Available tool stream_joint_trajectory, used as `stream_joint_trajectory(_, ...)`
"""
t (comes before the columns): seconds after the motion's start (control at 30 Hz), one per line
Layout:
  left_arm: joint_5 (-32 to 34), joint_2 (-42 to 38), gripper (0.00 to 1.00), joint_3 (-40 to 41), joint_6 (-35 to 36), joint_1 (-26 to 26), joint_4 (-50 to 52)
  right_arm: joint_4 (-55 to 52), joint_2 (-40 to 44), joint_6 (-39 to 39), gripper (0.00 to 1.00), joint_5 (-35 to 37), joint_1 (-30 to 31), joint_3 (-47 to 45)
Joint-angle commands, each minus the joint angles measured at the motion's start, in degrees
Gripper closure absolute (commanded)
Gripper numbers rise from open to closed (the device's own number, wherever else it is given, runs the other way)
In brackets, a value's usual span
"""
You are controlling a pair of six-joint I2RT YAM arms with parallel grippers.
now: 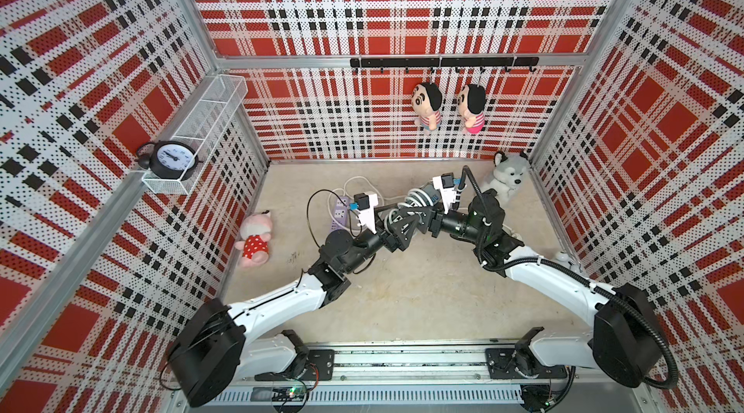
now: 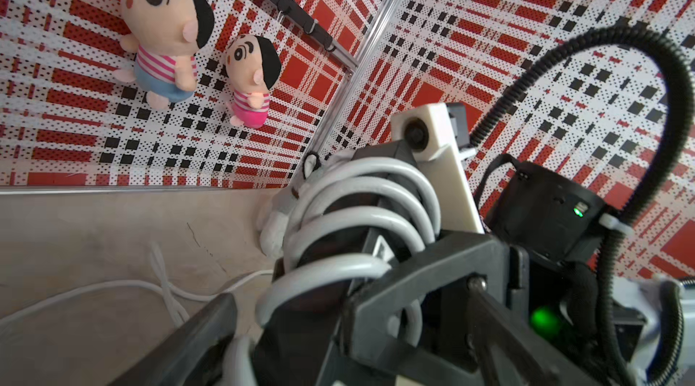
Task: Unwrap the cord wrapped around the power strip
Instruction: Adjust the power strip.
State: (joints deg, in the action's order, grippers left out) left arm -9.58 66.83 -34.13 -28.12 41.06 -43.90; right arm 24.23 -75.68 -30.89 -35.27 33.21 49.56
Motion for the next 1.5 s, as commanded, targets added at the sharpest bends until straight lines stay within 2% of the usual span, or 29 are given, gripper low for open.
stream_joint_trajectory(0.0,-9.7,-6.4,0.02,-4.9,6.0,-4.8,9.5,-10.2,1.1,16.0,0.81,-9.5,-1.7,2.9)
stream_joint_trajectory(0.13,-23.4,-7.1,0.02,-13.3,5.8,-14.5,21.3,-25.1,1.0,32.4,0.81,-14.6,-1.8,6.8)
stream_joint_trajectory(0.2,-28.9,-5.9,0.02,-16.6,6.0,-17.4,25.0,-30.5,0.9,39.1,0.80,-16.7,-2.0,8.3)
stream_joint_trajectory(0.23,-30.7,-4.9,0.02,-18.2,6.7,-18.0,27.5,-32.2,1.1,41.8,0.80,-18.2,-2.0,8.5)
stream_joint_trajectory(0.33,-34.4,-0.9,0.02,-23.0,16.3,-17.5,37.9,-37.7,0.6,48.1,0.81,-23.6,-2.4,10.2)
stream_joint_trajectory(0.37,-35.9,0.3,0.02,-23.3,17.3,-17.5,38.7,-39.6,0.2,49.9,0.81,-25.4,-2.6,11.1)
stream_joint_trajectory(0.5,-41.3,3.4,0.02,-20.4,14.5,-17.4,32.3,-42.9,-0.5,53.0,0.80,-28.6,-3.1,13.2)
stream_joint_trajectory(0.63,-41.2,3.8,0.02,-16.2,11.0,-16.5,24.3,-41.4,-0.1,52.1,0.80,-30.5,-3.8,13.4)
stream_joint_trajectory(0.83,-40.7,4.9,0.02,-14.6,7.3,-11.4,15.6,-43.9,-2.1,53.4,0.80,-30.3,-3.8,15.2)
stream_joint_trajectory(1.0,-42.4,6.6,0.02,-13.4,-0.8,-9.9,4.0,-46.1,-2.6,55.5,0.79,-30.7,-3.7,16.0)
stream_joint_trajectory(1.2,-42.2,10.6,0.02,-15.0,-2.6,-8.0,3.7,-47.3,-3.3,56.7,0.73,-31.3,-3.8,17.2)
stream_joint_trajectory(1.37,-41.8,12.4,0.00,-15.5,-4.0,-7.9,3.7,-46.4,-4.0,55.8,0.72,-32.3,-3.8,17.9)
stream_joint_trajectory(1.47,-41.4,12.8,0.07,-16.2,-4.4,-7.6,3.7,-48.0,-5.5,55.9,0.72,-32.4,-3.7,19.3)
